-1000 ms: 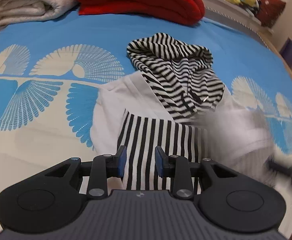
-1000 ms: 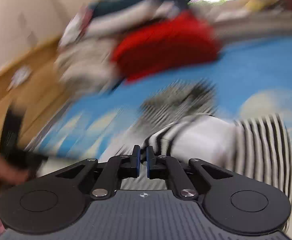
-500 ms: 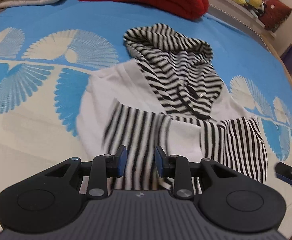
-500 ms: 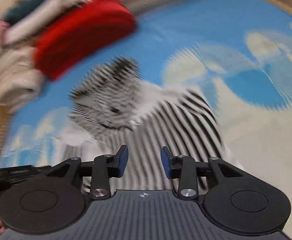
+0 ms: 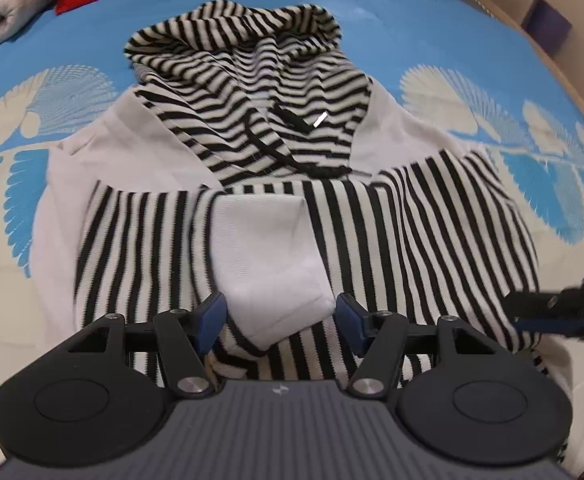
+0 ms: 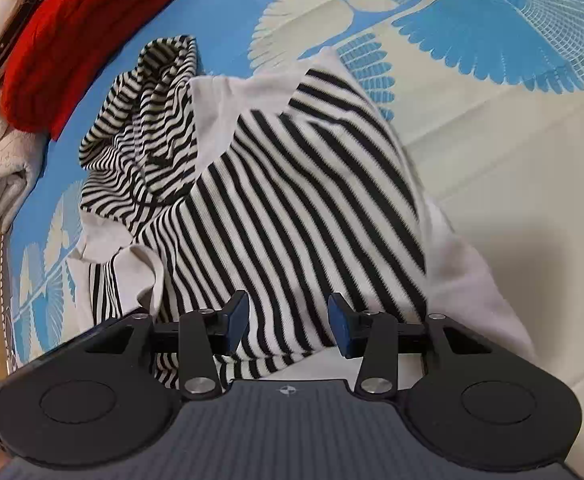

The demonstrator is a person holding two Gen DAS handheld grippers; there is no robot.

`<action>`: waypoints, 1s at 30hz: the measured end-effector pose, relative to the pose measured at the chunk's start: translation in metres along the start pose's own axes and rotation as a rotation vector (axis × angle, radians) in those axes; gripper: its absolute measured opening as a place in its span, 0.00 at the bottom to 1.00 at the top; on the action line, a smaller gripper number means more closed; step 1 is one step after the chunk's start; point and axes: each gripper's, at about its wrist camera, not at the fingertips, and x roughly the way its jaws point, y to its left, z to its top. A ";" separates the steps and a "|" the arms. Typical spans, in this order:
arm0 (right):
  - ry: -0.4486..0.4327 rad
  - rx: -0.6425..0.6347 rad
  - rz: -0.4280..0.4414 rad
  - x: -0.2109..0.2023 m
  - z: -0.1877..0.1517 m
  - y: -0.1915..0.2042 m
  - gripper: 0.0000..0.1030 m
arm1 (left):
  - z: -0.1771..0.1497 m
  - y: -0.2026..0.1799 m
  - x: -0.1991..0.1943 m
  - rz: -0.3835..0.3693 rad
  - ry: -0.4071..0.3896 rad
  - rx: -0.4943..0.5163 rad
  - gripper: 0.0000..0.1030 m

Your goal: Fold small clothes

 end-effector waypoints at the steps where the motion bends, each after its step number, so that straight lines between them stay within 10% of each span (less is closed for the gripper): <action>1: -0.005 -0.003 -0.004 -0.001 0.001 0.000 0.45 | -0.001 -0.002 0.003 0.008 0.003 0.008 0.64; 4: -0.009 0.006 0.002 -0.003 0.003 -0.001 0.47 | -0.001 -0.005 0.005 0.051 -0.018 0.013 0.52; 6: -0.002 0.009 -0.002 -0.001 0.003 -0.002 0.47 | 0.001 -0.001 -0.001 0.088 -0.048 -0.009 0.11; 13: 0.008 0.037 -0.027 0.004 0.002 -0.006 0.47 | -0.001 0.064 -0.069 0.111 -0.170 -0.303 0.09; 19: -0.024 0.086 -0.087 0.005 0.001 -0.014 0.49 | -0.033 0.136 -0.078 0.135 -0.040 -0.619 0.13; 30: -0.061 0.089 -0.202 0.007 -0.002 -0.018 0.50 | -0.029 0.125 -0.045 0.064 -0.003 -0.412 0.27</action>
